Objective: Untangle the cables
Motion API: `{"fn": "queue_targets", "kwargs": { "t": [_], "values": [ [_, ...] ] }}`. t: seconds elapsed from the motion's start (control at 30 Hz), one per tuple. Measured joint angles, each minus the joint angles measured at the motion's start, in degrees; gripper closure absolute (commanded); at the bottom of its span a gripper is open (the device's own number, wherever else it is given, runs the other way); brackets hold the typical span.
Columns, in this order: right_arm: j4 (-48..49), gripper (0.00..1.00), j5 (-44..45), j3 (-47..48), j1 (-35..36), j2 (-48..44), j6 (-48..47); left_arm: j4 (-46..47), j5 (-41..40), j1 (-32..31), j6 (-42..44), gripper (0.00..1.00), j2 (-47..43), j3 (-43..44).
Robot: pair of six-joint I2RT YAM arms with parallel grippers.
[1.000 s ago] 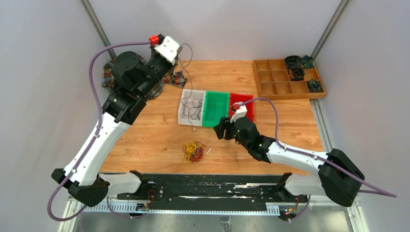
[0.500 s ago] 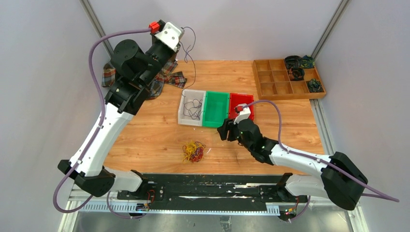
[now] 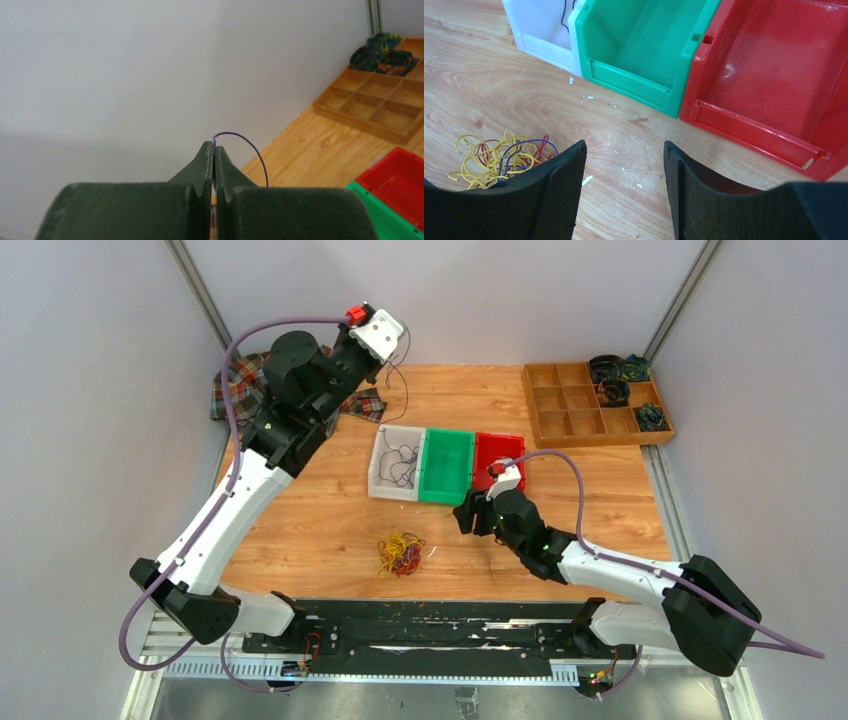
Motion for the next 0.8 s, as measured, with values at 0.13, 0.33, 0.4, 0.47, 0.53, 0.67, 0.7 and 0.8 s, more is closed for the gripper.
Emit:
{"fn": "queue_targets", "kwargs": {
  "t": [0.13,0.33,0.4,0.47,0.53,0.67,0.7,0.8],
  "values": [
    [0.4,0.42,0.0,-0.7,0.0,0.0,0.1,-0.8,0.0,0.0,0.4,1.0,0.9,-3.0],
    [1.4,0.42,0.0,-1.6,-0.4,-0.2,0.3,-2.8,0.5,0.0,-0.9,1.0,2.7,-5.6],
    [1.7,0.42,0.1,-1.9,-0.7,-0.3,0.5,-4.0,0.5,0.0,-1.4,1.0,4.0,-5.7],
    [2.0,0.42,0.1,-2.1,-0.9,-0.4,0.7,-5.1,0.5,0.0,-2.1,0.99,5.5,-5.8],
    [2.2,0.42,0.1,-2.3,-1.0,-0.5,0.9,-6.5,0.7,0.0,-2.7,1.0,6.9,-6.1],
    [3.1,0.42,0.0,-2.8,-1.2,-0.9,1.3,-9.9,1.6,0.0,-3.8,1.0,9.2,-8.0],
    [3.4,0.42,0.0,-3.0,-1.3,-1.0,1.3,-10.6,1.8,0.0,-3.8,1.0,9.7,-8.6],
    [3.9,0.42,-0.1,-3.6,-1.6,-1.0,1.4,-12.2,1.7,0.0,-3.3,1.0,11.0,-10.8]
  ]
}}
